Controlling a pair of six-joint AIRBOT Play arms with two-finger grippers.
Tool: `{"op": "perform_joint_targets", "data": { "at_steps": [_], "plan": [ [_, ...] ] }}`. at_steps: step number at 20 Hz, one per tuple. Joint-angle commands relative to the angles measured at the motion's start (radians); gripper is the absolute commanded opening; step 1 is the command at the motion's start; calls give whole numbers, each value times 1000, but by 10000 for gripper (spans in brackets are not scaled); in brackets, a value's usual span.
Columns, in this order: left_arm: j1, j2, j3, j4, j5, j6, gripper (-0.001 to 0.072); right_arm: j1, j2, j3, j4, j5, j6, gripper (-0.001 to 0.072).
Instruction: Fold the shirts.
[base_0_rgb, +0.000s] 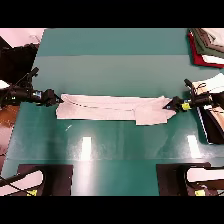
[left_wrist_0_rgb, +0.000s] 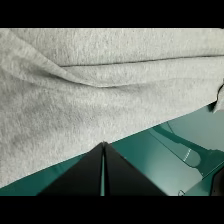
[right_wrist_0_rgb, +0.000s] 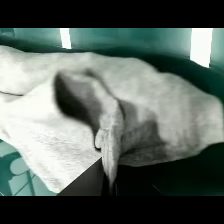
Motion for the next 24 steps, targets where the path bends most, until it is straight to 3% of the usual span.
{"op": "perform_joint_targets", "data": {
  "at_steps": [1, 8, 14, 19, 24],
  "plan": [
    [-61, -1, 1, 5, 16, -3, 25, 21, 0, 66, 15, 75, -26, 15],
    [-428, -40, 38, 7, 301, -81, 24, 179, 54, 235, 16, 151, 43, 10],
    [-643, -288, 276, 6, 326, -115, 24, 380, 98, 572, 15, 159, 179, 10],
    [-718, -492, 455, 6, 330, -164, 24, 527, 97, 757, 6, 134, 230, 10],
    [-716, -530, 503, 18, 345, -188, 25, 610, 23, 866, 5, 139, 254, 10]
  ]
}}
